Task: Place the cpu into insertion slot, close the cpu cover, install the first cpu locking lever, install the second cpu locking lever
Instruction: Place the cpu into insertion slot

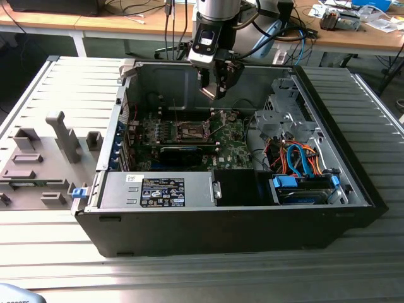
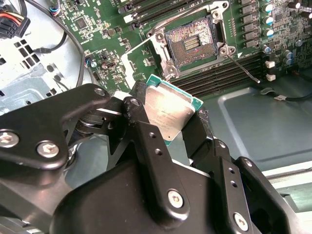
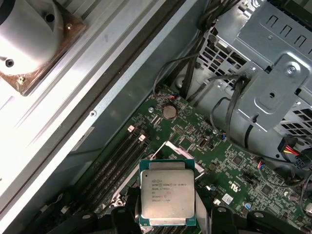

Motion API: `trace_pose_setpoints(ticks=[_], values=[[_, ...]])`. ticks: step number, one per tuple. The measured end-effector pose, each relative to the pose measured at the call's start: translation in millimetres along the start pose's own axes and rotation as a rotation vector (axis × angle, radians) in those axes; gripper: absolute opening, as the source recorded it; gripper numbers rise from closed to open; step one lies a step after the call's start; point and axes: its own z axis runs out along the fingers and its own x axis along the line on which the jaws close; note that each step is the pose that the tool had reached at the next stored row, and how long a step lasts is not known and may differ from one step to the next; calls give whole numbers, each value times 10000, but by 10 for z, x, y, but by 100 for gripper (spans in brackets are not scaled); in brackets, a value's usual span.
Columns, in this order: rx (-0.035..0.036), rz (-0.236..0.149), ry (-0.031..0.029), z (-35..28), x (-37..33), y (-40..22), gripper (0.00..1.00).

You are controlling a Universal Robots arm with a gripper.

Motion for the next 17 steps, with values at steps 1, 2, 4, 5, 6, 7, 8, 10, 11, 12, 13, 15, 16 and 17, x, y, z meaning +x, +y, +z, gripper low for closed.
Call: trace_pose_setpoints(ticks=[1, 2, 4, 5, 6, 7, 8, 10, 11, 12, 13, 15, 16, 17], values=[[0, 6, -1, 0, 0, 0, 54], [0, 11, -1, 0, 0, 0, 54], [0, 21, -2, 0, 0, 0, 54], [0, 27, -2, 0, 0, 0, 54], [0, 31, -3, 0, 0, 0, 54], [-1, 35, -3, 0, 0, 0, 54], [-1, 40, -4, 0, 0, 0, 54], [-1, 52, -5, 0, 0, 0, 54], [-1, 56, -5, 0, 0, 0, 54], [-1, 63, -6, 0, 0, 0, 54], [-1, 71, -6, 0, 0, 0, 54], [-1, 83, -8, 0, 0, 0, 54], [-2, 88, -8, 1, 0, 0, 54], [-2, 95, -9, 1, 0, 0, 54]])
